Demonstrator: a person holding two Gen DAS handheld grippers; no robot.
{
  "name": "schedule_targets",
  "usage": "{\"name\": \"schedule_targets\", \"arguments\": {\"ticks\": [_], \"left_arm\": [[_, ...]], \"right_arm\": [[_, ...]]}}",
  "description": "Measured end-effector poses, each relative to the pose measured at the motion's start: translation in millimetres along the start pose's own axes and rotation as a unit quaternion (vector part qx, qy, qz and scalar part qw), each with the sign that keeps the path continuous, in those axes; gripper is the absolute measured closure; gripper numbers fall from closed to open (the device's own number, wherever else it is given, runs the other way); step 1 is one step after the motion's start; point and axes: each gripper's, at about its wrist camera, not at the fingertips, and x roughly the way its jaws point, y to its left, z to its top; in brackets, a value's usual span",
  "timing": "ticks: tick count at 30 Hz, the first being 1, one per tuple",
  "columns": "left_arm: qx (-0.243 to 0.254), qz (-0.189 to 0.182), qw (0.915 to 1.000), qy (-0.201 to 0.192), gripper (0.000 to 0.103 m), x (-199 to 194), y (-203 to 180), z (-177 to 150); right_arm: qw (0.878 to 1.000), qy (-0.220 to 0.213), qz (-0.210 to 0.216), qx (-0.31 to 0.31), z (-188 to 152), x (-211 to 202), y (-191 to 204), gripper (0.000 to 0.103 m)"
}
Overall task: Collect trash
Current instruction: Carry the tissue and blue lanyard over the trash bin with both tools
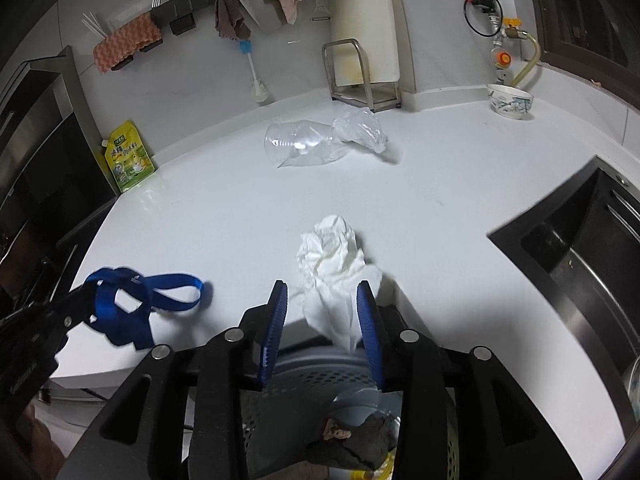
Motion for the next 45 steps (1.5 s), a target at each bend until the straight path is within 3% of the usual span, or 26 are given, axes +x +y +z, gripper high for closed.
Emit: {"name": "schedule_targets", "arguments": {"ticks": [11,14,20,30,39,45], "left_arm": [[-0.011,-0.003,0.9999,0.004,0.098,6,5,1],[-0.014,-0.003,0.9999,0.003,0.098,5,7,2],[-0.012,-0.012,0.9999,0.002,0.098,0,3,0],[0.014,-0.047,0.9988,0.004,0.098,-17,-19,-17],[0.057,-0.084,0.9943,0.033,0.098,-20,-57,-55],[0.079,-0.089,0.9908,0.065,0.098,-7,-71,-74]], "right_arm": [[0.998,0.037,-0.040,-0.038,14,52,12,0.063],[0.997,0.045,-0.039,-0.044,11,56,15,0.087],[0.999,0.028,-0.016,-0.025,4,32,12,0.092],[1.000,0.005,0.000,0.013,-51,-39,2,0.092],[0.996,0.053,-0.026,0.061,-133,-59,-24,0.092],[0.995,0.057,-0.027,0.075,-147,-66,-30,0.092]]}}
